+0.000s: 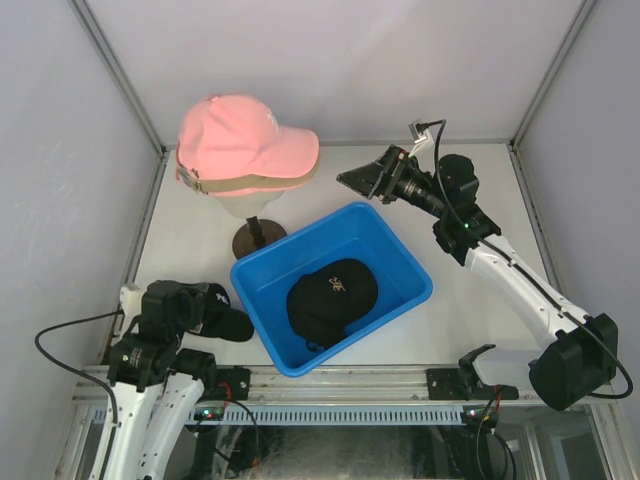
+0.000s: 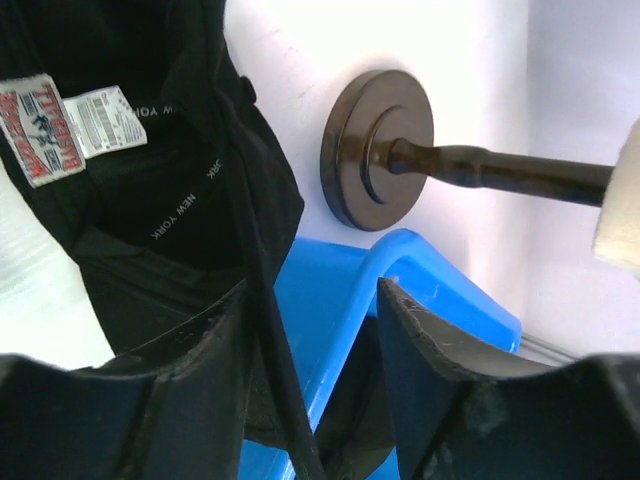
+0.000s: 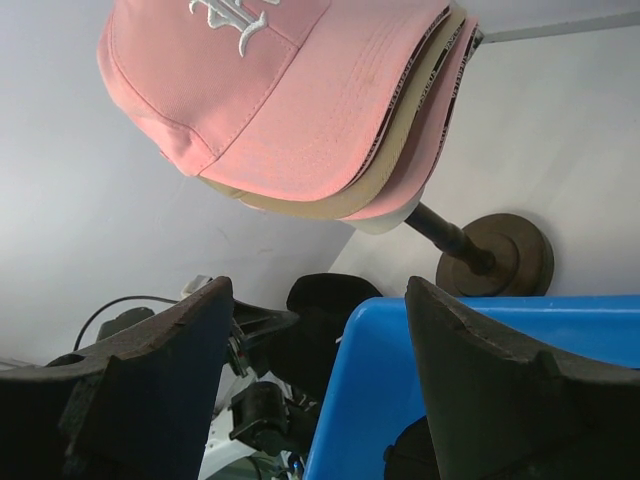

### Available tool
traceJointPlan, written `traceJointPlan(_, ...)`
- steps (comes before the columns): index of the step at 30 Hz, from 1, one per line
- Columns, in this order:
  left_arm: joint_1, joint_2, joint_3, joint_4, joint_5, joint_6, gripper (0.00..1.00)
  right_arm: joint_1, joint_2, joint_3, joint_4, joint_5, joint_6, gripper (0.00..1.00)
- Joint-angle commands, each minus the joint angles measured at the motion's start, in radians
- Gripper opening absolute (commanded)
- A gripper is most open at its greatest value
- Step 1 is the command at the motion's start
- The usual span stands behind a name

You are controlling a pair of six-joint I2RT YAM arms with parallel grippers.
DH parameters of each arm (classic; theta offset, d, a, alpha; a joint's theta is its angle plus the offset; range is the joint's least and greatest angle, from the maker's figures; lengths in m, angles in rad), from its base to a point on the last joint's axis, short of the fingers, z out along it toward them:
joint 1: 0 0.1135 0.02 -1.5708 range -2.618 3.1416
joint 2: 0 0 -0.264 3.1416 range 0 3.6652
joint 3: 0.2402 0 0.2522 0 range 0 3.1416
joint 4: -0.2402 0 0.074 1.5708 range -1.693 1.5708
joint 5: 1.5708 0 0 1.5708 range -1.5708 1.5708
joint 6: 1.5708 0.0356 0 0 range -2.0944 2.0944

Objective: Stack the hats
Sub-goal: Pick up the hat from the center of the board.

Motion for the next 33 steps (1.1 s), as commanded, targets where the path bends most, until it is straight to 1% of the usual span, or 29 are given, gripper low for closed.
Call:
traceJointPlan(1,-0.002,-0.007,-0.065,0.103,0.084,0.031,0.50,-0.015,-0.006,-0.005,0.061,-0.017,0.000,0.70)
traceJointPlan(4,-0.001,-0.031,-0.118,0.141,0.131,0.031,0.37,-0.016,-0.001,-0.005,0.063,-0.020,0.000,0.70)
traceJointPlan(6,-0.001,-0.051,-0.139,0.149,0.148,0.030,0.26,-0.016,-0.001,-0.004,0.063,-0.020,0.000,0.70)
traceJointPlan(10,-0.001,-0.104,-0.138,0.125,0.156,0.039,0.03,-0.011,-0.001,-0.005,0.062,-0.020,0.000,0.70)
traceJointPlan(11,-0.002,-0.118,-0.125,0.111,0.153,0.045,0.01,-0.008,-0.003,-0.005,0.060,-0.016,0.000,0.70)
traceJointPlan(15,-0.001,-0.190,-0.052,0.055,0.137,0.084,0.00,0.015,-0.021,-0.005,0.032,0.019,0.000,0.70)
traceJointPlan(20,-0.002,-0.238,0.113,-0.024,0.094,0.179,0.00,0.065,-0.060,-0.004,-0.031,0.079,0.000,0.70)
traceJointPlan(21,-0.002,-0.247,0.141,-0.027,0.089,0.200,0.00,0.077,-0.068,-0.005,-0.048,0.096,-0.061,0.62)
traceJointPlan(22,-0.001,-0.258,0.158,-0.029,0.088,0.210,0.00,0.090,-0.077,-0.005,-0.066,0.117,-0.101,0.45)
traceJointPlan(23,-0.002,-0.270,0.173,-0.029,0.086,0.219,0.00,0.102,-0.085,-0.005,-0.083,0.134,-0.109,0.22)
traceJointPlan(24,-0.001,-0.281,0.183,-0.026,0.085,0.224,0.00,0.112,-0.095,-0.005,-0.100,0.150,-0.112,0.03)
traceJointPlan(25,-0.001,-0.292,0.194,-0.025,0.084,0.228,0.00,0.121,-0.103,-0.005,-0.120,0.167,-0.111,0.00)
traceJointPlan(29,0.009,-0.313,0.256,-0.026,0.075,0.272,0.00,0.150,-0.140,-0.004,-0.185,0.213,-0.117,0.00)
traceJointPlan(30,0.022,-0.315,0.282,-0.027,0.070,0.285,0.00,0.160,-0.149,-0.005,-0.197,0.221,-0.118,0.02)
traceJointPlan(31,0.040,-0.320,0.310,-0.022,0.072,0.297,0.00,0.171,-0.157,-0.005,-0.206,0.226,-0.118,0.11)
traceJointPlan(33,0.104,-0.346,0.343,0.033,0.106,0.328,0.00,0.199,-0.173,-0.010,-0.205,0.226,-0.104,0.33)
